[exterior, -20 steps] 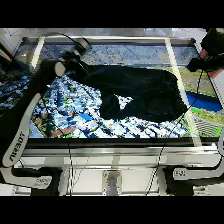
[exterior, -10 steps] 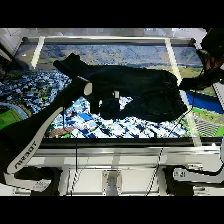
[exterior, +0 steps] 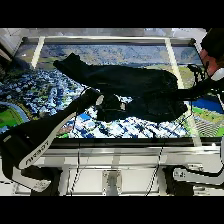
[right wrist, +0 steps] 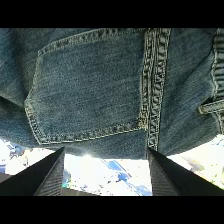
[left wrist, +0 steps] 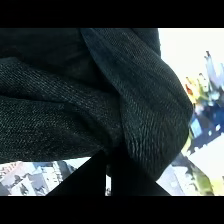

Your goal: Fold the clothes and pants, and hang the long-sleeved shirts on hangers.

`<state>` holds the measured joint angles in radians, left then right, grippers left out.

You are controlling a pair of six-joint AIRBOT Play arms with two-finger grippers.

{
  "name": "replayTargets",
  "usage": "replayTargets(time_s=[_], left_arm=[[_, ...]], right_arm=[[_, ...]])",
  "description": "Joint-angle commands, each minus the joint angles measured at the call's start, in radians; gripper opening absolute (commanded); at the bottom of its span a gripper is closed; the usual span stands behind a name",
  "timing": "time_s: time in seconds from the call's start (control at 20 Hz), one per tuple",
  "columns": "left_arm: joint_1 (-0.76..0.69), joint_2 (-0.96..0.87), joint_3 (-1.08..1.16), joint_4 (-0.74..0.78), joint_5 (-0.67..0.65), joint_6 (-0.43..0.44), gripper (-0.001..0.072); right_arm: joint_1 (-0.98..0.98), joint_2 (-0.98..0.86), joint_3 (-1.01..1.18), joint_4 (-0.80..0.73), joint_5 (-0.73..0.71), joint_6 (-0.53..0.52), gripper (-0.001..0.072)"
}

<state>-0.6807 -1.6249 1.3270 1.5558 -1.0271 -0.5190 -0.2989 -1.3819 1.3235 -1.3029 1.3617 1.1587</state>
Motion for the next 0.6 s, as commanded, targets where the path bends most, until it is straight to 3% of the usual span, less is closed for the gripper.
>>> replayTargets(time_s=[0.0,0.2,0.25,0.4,0.55], left_arm=[[-0.01,0.02,0.0,0.028,0.026,-0.084,0.0007],[-0.002,0.129,0.0,0.058,0.039,-0.188,0.0007],[0.0,0.166,0.0,0.087,0.037,-0.274,0.0007],[-0.001,0.309,0.009,0.266,-0.077,-0.665,0.0006],[-0.001,0.526,0.011,0.359,-0.278,-0.895,0.0006]], right_arm=[[-0.001,0.0,-0.009,0.002,0.0,0.002,0.0543],[0.0,0.0,-0.009,0.002,0.011,0.003,0.0543],[0.0,0.0,-0.009,0.002,0.015,0.003,0.0543],[0.0,0.003,-0.009,0.01,0.044,0.002,0.0542],[0.0,0.031,-0.009,0.029,0.048,0.002,0.0542]])
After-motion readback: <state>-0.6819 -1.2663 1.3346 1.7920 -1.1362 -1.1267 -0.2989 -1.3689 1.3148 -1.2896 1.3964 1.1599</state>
